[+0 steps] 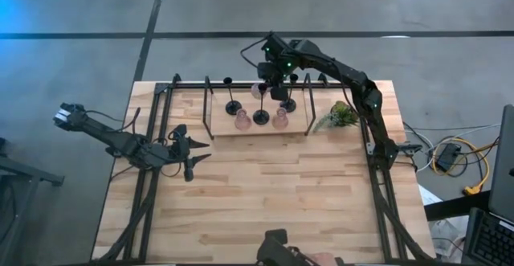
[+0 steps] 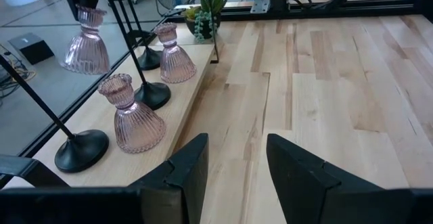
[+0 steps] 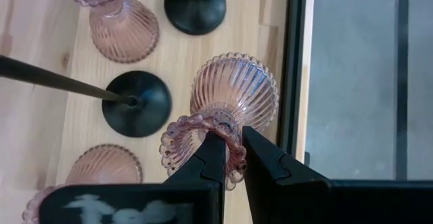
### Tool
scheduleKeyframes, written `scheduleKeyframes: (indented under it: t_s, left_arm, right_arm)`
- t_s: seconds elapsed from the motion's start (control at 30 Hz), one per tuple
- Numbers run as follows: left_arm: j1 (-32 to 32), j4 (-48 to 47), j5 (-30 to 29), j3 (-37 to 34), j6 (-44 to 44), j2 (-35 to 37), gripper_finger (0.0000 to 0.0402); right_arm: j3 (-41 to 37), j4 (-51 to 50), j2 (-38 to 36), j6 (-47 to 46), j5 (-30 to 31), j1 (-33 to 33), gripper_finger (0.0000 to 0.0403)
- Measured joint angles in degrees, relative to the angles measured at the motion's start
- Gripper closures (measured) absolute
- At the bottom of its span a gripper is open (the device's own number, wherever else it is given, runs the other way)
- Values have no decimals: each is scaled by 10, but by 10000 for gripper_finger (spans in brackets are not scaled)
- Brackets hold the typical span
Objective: Pick & Place candle stick holders
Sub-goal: Put the pink candle holder on the shelf
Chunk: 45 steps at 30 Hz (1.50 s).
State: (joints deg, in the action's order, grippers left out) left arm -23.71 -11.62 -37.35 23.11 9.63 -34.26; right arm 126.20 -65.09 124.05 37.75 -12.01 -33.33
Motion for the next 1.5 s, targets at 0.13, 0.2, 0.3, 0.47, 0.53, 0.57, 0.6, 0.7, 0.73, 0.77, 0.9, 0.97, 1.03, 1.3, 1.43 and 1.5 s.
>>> scheduleKeyframes:
  t_s: [0.13, 0.2, 0.3, 0.47, 0.53, 0.57, 0.6, 0.7, 0.73, 0.77, 0.9, 0.97, 1.03, 1.3, 1.43, 1.5]
  left_arm:
    - [0, 0, 0, 0, 0, 0, 248]
    - [0, 0, 0, 0, 0, 0, 248]
    - [0, 0, 0, 0, 0, 0, 248]
    - [0, 0, 0, 0, 0, 0, 248]
    - [0, 0, 0, 0, 0, 0, 248]
    - [0, 0, 0, 0, 0, 0, 248]
    - [0, 0, 0, 0, 0, 0, 248]
    - [0, 0, 0, 0, 0, 0, 248]
    - [0, 0, 0, 0, 0, 0, 248]
    - [0, 0, 0, 0, 0, 0, 248]
    - [0, 0, 0, 0, 0, 0, 248]
    - [0, 0, 0, 0, 0, 0, 248]
    - [0, 0, 0, 0, 0, 0, 248]
    - [0, 0, 0, 0, 0, 0, 248]
    - [0, 0, 0, 0, 0, 0, 248]
    - [0, 0, 0, 0, 0, 0, 248]
  right_arm:
    - [-4, 4, 0, 0, 0, 1, 383]
    - [-4, 9, 0, 6, 1, 2, 383]
    - [-4, 11, 0, 11, 0, 4, 383]
    - [-4, 25, 0, 10, 0, 3, 383]
    - [-4, 37, 0, 2, 1, 1, 383]
    - [-4, 38, 0, 1, 1, 1, 383]
    - [-4, 38, 0, 1, 1, 1, 383]
    - [-6, 37, 0, 1, 1, 1, 383]
    - [-7, 36, 0, 1, 1, 1, 383]
    - [-8, 36, 0, 1, 1, 1, 383]
    - [-13, 35, 0, -1, 0, -1, 383]
    - [-16, 34, 0, -1, 0, -3, 383]
    - [-19, 36, 0, -1, 0, -5, 383]
    - [-35, 41, 0, -9, 0, -16, 383]
    - [-48, 43, 0, -9, -4, -16, 383]
    - [-53, 44, 0, -8, -5, -15, 383]
